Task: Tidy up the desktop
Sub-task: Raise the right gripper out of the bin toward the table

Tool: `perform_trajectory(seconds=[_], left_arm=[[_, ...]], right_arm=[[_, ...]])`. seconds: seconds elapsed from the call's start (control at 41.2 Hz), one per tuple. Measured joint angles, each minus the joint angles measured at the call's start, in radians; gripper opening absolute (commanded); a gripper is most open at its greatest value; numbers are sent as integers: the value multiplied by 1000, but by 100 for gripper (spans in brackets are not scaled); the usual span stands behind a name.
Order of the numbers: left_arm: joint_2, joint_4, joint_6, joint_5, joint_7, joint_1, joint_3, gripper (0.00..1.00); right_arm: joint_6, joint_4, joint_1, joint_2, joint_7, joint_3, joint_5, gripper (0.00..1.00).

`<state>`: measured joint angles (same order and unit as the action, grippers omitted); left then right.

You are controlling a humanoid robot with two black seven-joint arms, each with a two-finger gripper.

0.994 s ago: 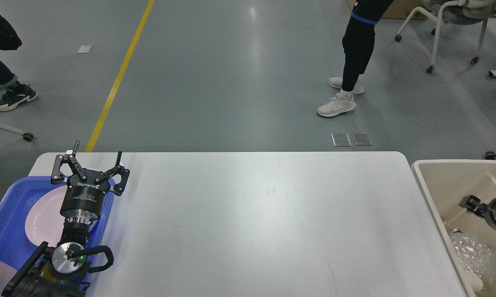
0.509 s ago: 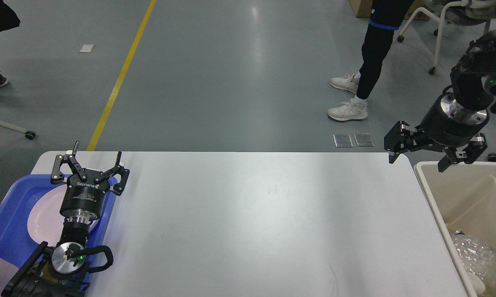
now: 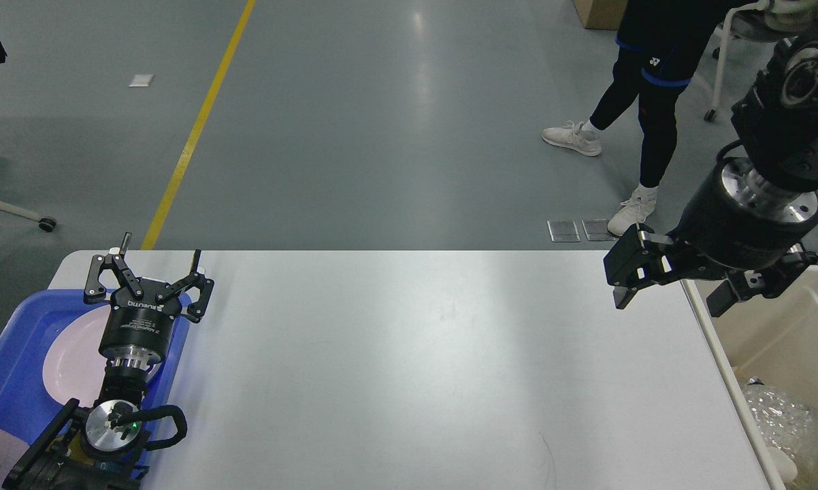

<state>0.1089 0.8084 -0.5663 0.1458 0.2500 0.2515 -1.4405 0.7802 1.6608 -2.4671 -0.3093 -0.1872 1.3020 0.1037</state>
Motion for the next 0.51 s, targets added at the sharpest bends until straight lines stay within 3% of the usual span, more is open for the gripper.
perform_trajectory(seconds=[0.194, 0.509], left_arm=[[0, 0, 0, 0, 0, 0, 0, 96], [0, 0, 0, 0, 0, 0, 0, 96]], right_arm=[[-62, 12, 75, -4, 1, 19, 120, 100], [-318, 36, 454, 26, 2, -8, 177, 100]])
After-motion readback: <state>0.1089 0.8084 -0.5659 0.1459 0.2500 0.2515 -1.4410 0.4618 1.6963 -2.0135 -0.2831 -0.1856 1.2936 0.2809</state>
